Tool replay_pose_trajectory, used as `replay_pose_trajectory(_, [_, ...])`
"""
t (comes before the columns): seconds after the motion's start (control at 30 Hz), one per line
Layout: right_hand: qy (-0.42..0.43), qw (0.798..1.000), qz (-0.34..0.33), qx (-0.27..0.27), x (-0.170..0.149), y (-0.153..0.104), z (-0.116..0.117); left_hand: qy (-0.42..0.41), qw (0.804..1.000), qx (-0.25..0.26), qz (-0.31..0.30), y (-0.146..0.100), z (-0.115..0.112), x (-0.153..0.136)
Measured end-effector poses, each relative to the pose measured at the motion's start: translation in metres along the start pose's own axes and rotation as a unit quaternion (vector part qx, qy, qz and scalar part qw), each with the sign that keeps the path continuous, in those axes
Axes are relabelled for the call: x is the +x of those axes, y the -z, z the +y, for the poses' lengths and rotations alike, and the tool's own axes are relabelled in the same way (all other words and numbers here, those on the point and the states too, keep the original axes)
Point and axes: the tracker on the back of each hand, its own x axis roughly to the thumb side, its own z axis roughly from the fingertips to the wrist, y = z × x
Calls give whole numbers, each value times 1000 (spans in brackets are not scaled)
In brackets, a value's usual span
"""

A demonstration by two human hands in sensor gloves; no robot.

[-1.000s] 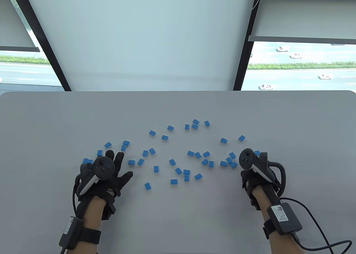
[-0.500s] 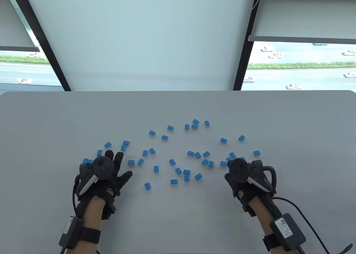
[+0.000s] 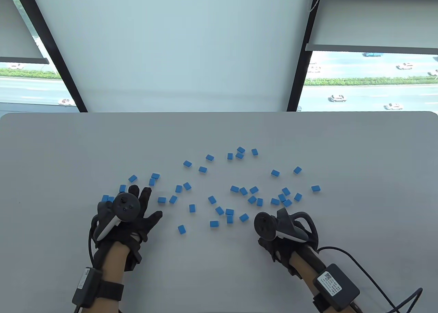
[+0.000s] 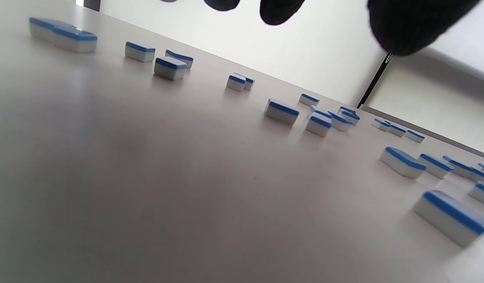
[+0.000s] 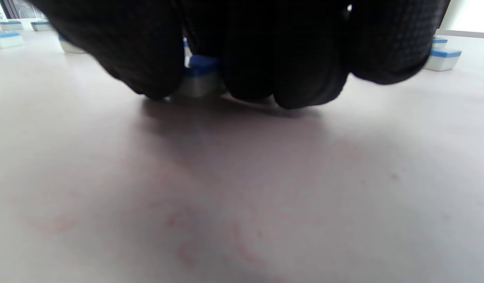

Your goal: Build mahjong tile wall

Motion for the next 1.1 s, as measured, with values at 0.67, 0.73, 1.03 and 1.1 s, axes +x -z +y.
replay_pose_trajectory(0.67, [-7, 999, 43, -11, -44, 40, -35, 2, 1000, 11, -10, 1, 3, 1])
replay_pose_trajectory(0.73, [-3, 999, 43, 4, -46, 47, -29, 2, 1000, 11, -10, 1, 4, 1])
replay_pose_trajectory(1.03, [14, 998, 51, 37, -64, 63, -17, 1, 1000, 12, -9, 2, 4, 1])
replay_pose_trajectory(1.1, [12, 998, 52, 36, -66, 64, -17, 1, 1000, 12, -9, 2, 4, 2])
